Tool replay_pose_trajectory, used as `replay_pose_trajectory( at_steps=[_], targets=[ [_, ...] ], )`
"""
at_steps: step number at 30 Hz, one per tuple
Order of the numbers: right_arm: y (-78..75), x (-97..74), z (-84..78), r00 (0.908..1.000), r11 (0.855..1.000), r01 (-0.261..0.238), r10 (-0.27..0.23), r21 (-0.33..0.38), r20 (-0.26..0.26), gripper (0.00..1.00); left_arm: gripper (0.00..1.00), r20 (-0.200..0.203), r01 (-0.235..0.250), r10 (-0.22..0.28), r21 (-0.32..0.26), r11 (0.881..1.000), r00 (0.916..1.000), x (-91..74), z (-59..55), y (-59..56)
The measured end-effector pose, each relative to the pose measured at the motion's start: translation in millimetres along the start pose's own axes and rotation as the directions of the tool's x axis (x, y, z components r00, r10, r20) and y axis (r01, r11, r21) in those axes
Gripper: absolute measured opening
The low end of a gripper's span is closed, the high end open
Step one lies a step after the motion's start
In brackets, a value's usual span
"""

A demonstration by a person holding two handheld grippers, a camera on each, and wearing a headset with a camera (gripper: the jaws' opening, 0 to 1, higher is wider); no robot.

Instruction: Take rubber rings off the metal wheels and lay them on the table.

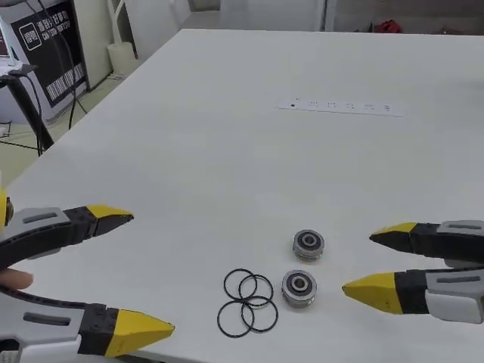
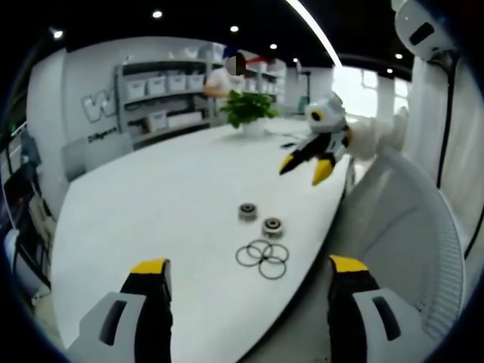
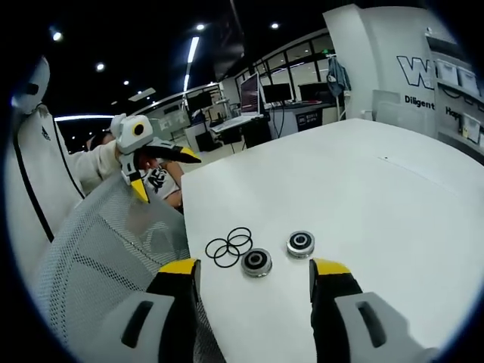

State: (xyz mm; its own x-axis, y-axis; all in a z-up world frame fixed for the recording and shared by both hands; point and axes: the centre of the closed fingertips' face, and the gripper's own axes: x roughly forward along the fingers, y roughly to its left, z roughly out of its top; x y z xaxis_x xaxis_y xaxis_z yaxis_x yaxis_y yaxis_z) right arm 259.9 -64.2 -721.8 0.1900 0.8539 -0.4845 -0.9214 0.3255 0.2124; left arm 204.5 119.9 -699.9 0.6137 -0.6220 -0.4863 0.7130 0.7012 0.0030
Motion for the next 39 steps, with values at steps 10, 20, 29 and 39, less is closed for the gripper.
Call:
replay_pose_trajectory(
  at_steps=[10, 20, 29, 39],
  targets=[
    [1.5, -19.1, -12.4, 0.9977, 0.998, 0.063, -0.063, 0.018, 0.026, 0.71, 0.88, 0.005, -0.009, 0.009, -0.019, 1.0, 0.9999, -0.6, -4.9, 2.8],
    [7.9, -29.1, -36.9, 0.994, 0.991, 0.109, -0.11, 0.072, 0.0, 0.82, 0.9, 0.011, -0.013, 0.014, -0.054, 0.998, 0.9998, 1.3, -15.4, 5.1],
    [9.2, -37.7, -61.2, 0.9872, 0.98, 0.158, -0.154, 0.121, -0.04, 0.93, 0.94, 0.008, -0.02, 0.021, -0.086, 0.996, 0.9998, 1.6, -20.2, 7.3],
    [6.2, -47.4, -73.1, 0.9789, 0.968, 0.202, -0.195, 0.148, -0.062, 0.97, 0.97, 0.015, -0.023, 0.025, -0.13, 0.991, 0.9996, 1.3, -22.7, 7.3]
  ],
)
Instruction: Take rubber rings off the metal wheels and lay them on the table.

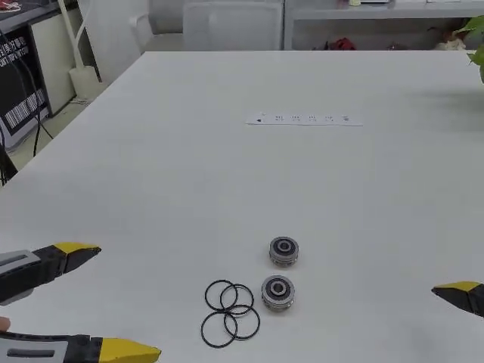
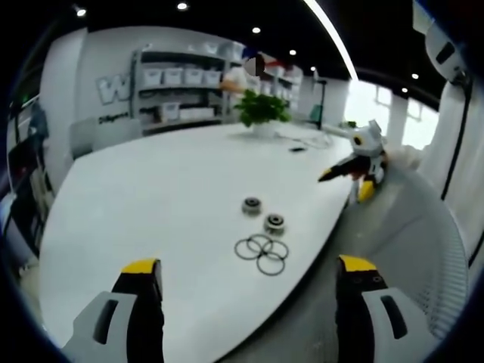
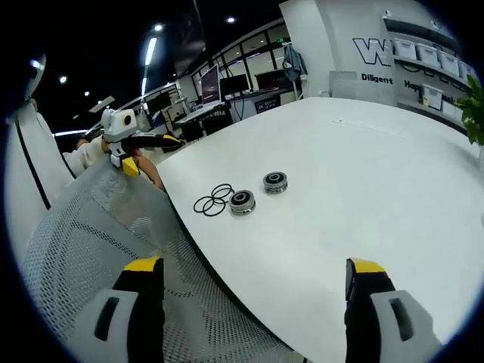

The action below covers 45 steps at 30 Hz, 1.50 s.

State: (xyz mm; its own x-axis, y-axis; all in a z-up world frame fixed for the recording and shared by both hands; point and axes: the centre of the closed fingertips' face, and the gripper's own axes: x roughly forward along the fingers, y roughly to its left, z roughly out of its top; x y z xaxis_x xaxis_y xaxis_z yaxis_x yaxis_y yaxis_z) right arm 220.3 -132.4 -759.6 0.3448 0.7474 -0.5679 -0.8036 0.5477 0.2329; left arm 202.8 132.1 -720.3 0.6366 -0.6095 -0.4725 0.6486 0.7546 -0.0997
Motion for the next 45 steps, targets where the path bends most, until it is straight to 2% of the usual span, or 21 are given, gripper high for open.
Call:
replay_pose_trajectory(
  at_steps=[8, 15, 18, 28, 32, 45],
  targets=[
    [-1.4, -3.3, -2.6, 0.9998, 1.0, 0.021, -0.021, 0.017, -0.001, 1.0, 0.97, 0.014, -0.011, 0.012, -0.027, 1.0, 0.9998, -0.1, 3.7, -3.7],
    [-2.2, -4.8, -2.8, 0.9995, 0.999, 0.031, -0.031, 0.023, 0.001, 0.99, 0.98, 0.0, -0.016, 0.016, -0.034, 0.999, 0.9999, 0.7, 3.3, -5.8],
    [-3.4, -5.3, -2.8, 0.9992, 0.999, 0.039, -0.039, 0.028, 0.003, 1.0, 0.98, 0.006, -0.02, 0.02, -0.038, 0.999, 0.9998, 0.5, 4.3, -5.5],
    [-3.0, -5.5, -4.0, 0.9993, 0.999, 0.037, -0.037, 0.031, -0.003, 0.98, 0.97, 0.004, -0.028, 0.028, -0.043, 0.999, 0.9996, -0.2, 2.7, -2.8],
    [-2.5, -5.5, -4.0, 0.9993, 0.999, 0.036, -0.036, 0.033, -0.004, 0.97, 0.96, 0.003, -0.028, 0.028, -0.026, 0.999, 0.9996, -0.2, 4.0, -4.4],
    [-2.3, -5.8, -4.6, 0.9993, 0.999, 0.038, -0.038, 0.035, -0.006, 0.96, 0.95, -0.004, -0.034, 0.033, -0.032, 0.999, 0.9994, -0.8, 3.7, -4.8]
  ],
)
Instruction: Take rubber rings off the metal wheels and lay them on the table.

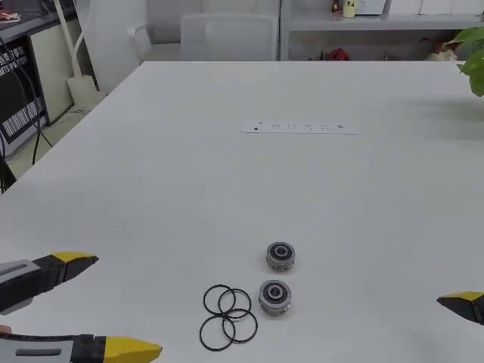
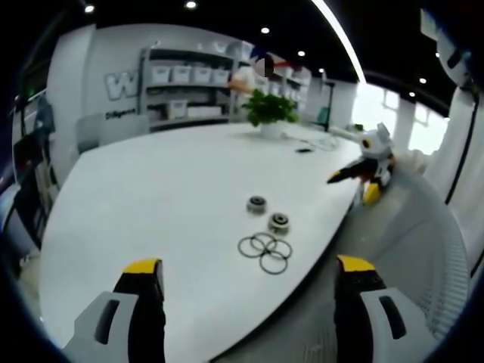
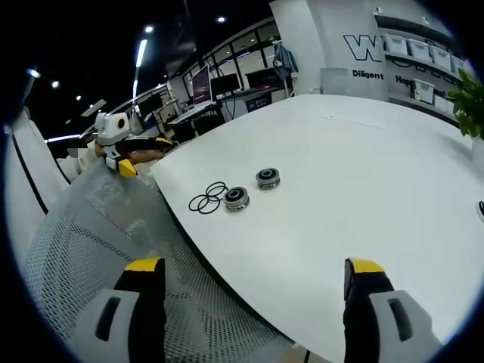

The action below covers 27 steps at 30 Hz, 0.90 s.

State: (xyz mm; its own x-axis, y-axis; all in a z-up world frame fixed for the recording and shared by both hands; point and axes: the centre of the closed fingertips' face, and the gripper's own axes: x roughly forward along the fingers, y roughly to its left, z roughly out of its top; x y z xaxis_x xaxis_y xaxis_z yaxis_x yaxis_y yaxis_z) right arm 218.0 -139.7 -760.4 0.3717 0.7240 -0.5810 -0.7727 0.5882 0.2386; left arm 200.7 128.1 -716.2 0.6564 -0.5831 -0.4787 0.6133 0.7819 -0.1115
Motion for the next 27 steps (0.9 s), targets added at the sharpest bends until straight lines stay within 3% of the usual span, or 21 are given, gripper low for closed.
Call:
replay_pose_trajectory(
  at_steps=[27],
  targets=[
    [-1.8, -1.9, -0.1, 0.9999, 1.0, 0.013, -0.013, 0.002, 0.0, 0.94, 0.93, 0.004, -0.002, 0.002, 0.001, 1.0, 1.0, -0.9, 0.0, 0.7]
  ],
)
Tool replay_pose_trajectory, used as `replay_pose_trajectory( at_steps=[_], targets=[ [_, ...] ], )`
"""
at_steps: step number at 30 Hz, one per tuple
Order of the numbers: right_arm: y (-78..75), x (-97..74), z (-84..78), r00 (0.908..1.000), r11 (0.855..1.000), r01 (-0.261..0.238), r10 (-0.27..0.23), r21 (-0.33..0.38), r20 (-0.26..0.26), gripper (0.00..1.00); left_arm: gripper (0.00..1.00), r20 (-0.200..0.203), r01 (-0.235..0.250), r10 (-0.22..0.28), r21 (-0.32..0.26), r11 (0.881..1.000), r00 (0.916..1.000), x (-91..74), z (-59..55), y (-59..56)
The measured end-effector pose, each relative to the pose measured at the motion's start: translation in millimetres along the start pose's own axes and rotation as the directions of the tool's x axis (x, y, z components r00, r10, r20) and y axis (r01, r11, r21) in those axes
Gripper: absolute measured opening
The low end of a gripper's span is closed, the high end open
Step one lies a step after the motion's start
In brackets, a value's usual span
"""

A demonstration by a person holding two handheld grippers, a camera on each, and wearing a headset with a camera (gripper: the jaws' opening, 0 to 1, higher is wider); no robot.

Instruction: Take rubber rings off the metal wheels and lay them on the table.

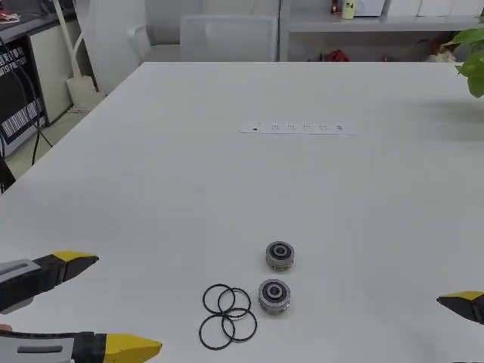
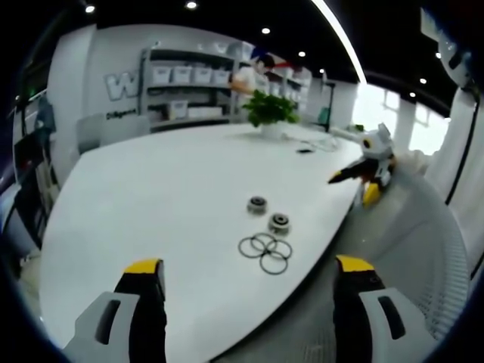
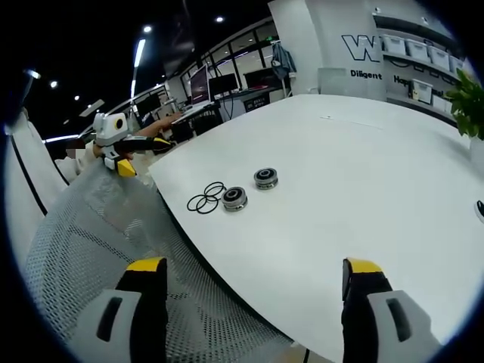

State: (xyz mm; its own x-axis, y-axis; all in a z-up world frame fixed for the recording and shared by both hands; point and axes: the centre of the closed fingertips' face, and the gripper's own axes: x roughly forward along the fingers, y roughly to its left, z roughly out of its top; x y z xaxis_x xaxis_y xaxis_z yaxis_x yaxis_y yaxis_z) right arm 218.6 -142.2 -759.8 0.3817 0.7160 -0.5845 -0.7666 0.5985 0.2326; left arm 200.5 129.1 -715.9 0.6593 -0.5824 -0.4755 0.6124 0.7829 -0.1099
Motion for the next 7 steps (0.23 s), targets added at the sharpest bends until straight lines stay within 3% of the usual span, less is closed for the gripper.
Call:
replay_pose_trajectory(
  at_steps=[7],
  targets=[
    [-0.3, -0.6, 0.0, 1.0, 1.0, 0.003, -0.003, -0.003, -0.002, 0.93, 0.93, 0.002, 0.0, 0.0, -0.004, 1.0, 1.0, 0.0, 0.2, -0.1]
  ],
)
